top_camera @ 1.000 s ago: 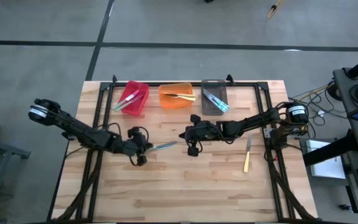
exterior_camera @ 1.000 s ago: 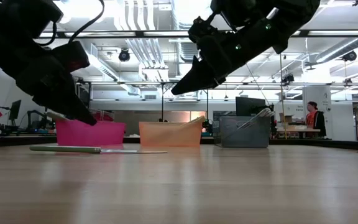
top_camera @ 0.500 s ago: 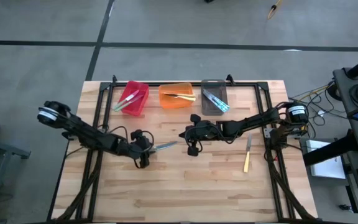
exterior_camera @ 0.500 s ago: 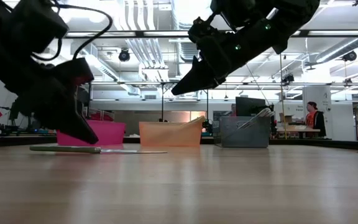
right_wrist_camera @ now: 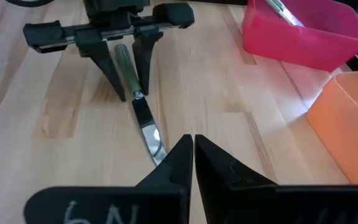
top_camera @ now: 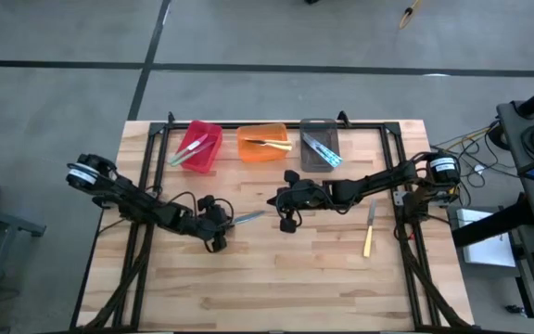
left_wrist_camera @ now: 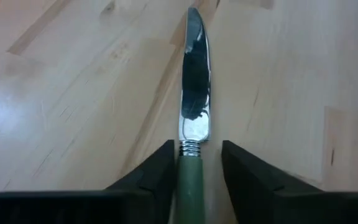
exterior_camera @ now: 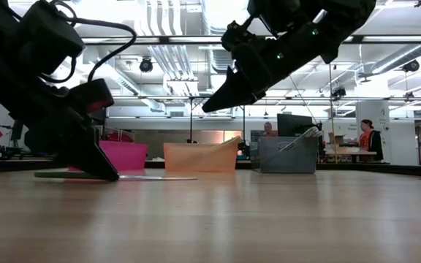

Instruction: Sort silverware by color (type)

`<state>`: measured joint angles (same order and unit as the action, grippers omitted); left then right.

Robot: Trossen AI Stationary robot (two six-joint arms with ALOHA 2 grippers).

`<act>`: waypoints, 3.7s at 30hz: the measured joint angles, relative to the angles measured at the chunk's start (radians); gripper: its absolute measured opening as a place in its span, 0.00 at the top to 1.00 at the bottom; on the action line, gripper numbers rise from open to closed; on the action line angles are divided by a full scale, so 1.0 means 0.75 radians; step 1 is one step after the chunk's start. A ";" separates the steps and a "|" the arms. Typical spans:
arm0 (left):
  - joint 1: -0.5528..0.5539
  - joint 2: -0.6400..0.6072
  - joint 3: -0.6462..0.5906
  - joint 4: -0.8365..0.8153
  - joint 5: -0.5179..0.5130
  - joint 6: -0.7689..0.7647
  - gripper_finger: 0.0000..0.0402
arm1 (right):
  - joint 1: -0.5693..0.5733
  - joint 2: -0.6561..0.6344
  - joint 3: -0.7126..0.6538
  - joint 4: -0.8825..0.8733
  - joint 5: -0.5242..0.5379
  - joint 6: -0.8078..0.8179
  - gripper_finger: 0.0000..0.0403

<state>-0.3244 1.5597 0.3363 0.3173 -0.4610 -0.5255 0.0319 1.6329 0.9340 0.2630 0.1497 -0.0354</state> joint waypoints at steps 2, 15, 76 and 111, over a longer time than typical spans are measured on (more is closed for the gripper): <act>0.001 0.001 0.001 -0.004 -0.004 -0.013 0.80 | 0.000 0.001 0.000 -0.006 0.000 0.001 0.98; 0.002 -0.067 0.019 0.006 -0.027 -0.131 0.97 | 0.000 0.002 -0.001 -0.046 -0.001 0.035 0.98; 0.006 -0.151 0.084 -0.338 0.057 0.201 0.68 | 0.027 0.005 0.001 -0.077 -0.001 0.252 0.98; -0.007 -0.198 0.102 -0.374 0.002 -0.017 0.98 | 0.077 0.006 0.001 -0.135 -0.001 0.295 0.98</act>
<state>-0.3294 1.4111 0.4129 0.0371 -0.4596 -0.5383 0.0898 1.6375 0.9348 0.1616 0.1493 0.1856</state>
